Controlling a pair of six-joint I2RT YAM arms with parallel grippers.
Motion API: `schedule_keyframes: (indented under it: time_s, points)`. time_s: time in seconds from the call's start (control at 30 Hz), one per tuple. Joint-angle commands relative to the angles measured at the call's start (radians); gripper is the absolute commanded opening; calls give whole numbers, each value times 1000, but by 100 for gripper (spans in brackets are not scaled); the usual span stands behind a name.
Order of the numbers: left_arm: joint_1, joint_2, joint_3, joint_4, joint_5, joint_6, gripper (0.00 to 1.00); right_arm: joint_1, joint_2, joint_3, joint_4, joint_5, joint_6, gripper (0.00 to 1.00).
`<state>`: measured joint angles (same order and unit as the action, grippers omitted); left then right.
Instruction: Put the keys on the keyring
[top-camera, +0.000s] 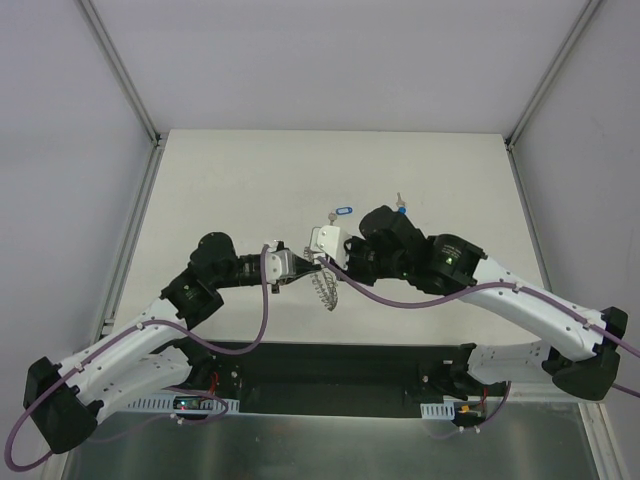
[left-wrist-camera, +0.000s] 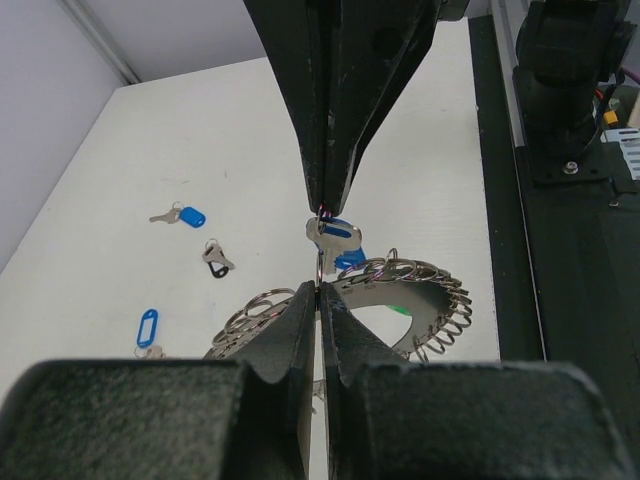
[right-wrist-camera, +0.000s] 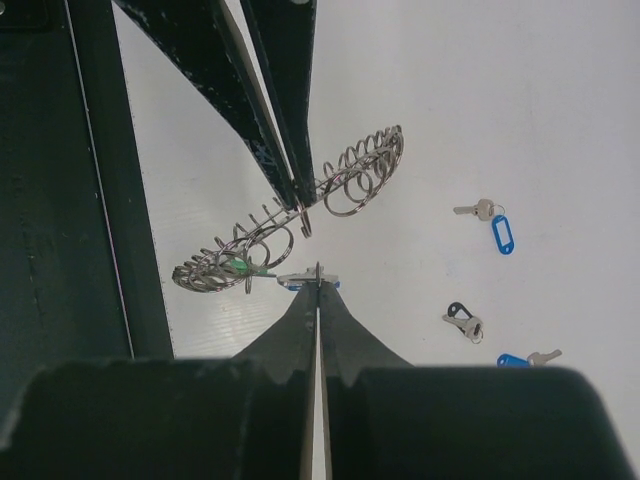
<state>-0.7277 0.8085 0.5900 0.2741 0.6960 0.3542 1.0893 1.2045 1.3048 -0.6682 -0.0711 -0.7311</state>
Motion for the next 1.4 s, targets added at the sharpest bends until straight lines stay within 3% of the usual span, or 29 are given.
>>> schedule_keyframes:
  time_s: [0.0,0.43,1.37]
  points:
    - [-9,1,-9,109,13,-27,0,7,-22,-9,38,-5,-27,1]
    - [-13,32,-75,277,43,-126,0,7,-72,-42,-7,-30,-25,1]
    - [-26,77,-68,304,103,-166,0,4,-106,-101,59,-42,-28,1]
